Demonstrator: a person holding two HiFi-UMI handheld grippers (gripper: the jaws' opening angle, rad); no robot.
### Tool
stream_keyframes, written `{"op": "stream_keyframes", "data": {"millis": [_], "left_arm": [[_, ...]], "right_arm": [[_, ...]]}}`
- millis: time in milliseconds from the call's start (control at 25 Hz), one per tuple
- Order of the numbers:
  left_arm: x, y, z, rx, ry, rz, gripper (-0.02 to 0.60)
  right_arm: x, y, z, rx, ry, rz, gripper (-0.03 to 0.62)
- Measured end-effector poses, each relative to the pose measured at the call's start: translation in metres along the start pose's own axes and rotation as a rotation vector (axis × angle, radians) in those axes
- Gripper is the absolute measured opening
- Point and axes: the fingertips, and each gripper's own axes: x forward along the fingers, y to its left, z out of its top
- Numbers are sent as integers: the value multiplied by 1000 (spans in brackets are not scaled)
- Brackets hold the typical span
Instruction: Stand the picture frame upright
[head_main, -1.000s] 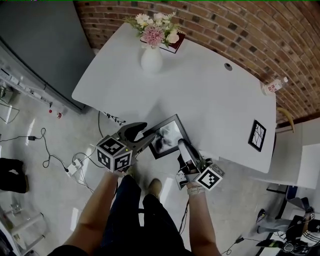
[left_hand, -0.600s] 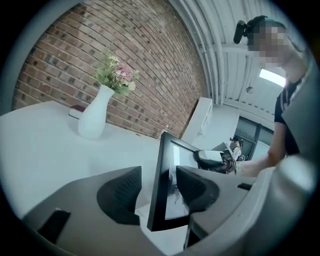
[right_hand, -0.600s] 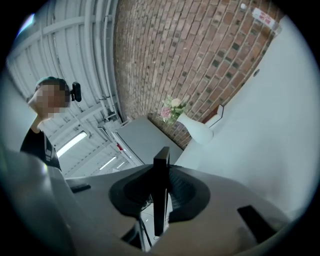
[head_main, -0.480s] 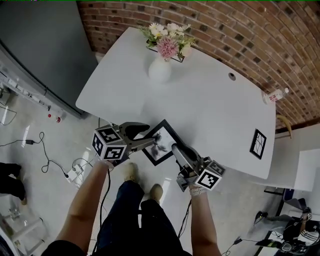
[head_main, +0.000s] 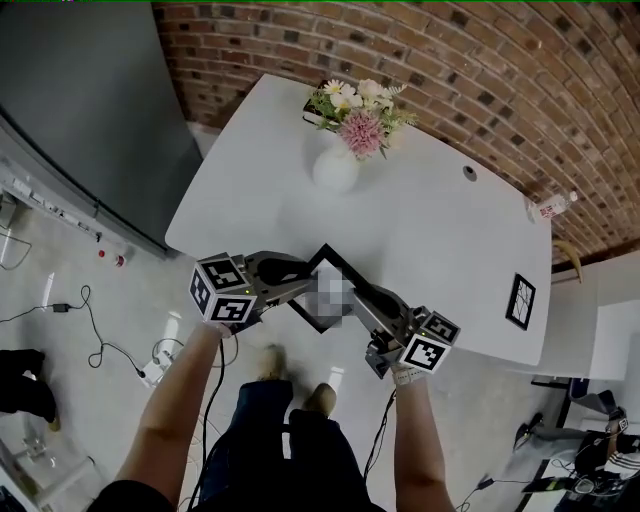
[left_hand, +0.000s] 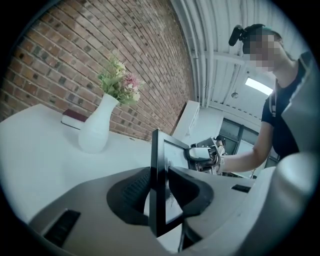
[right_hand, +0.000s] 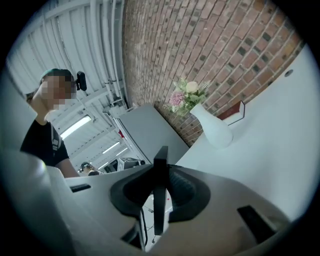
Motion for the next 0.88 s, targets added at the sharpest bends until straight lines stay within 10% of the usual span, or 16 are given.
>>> {"op": "stream_keyframes", "data": {"millis": [880], "left_arm": [[13,104,31,192,34,240,98]], "right_arm": [[72,-87,56,-312,160,-71,81]]}}
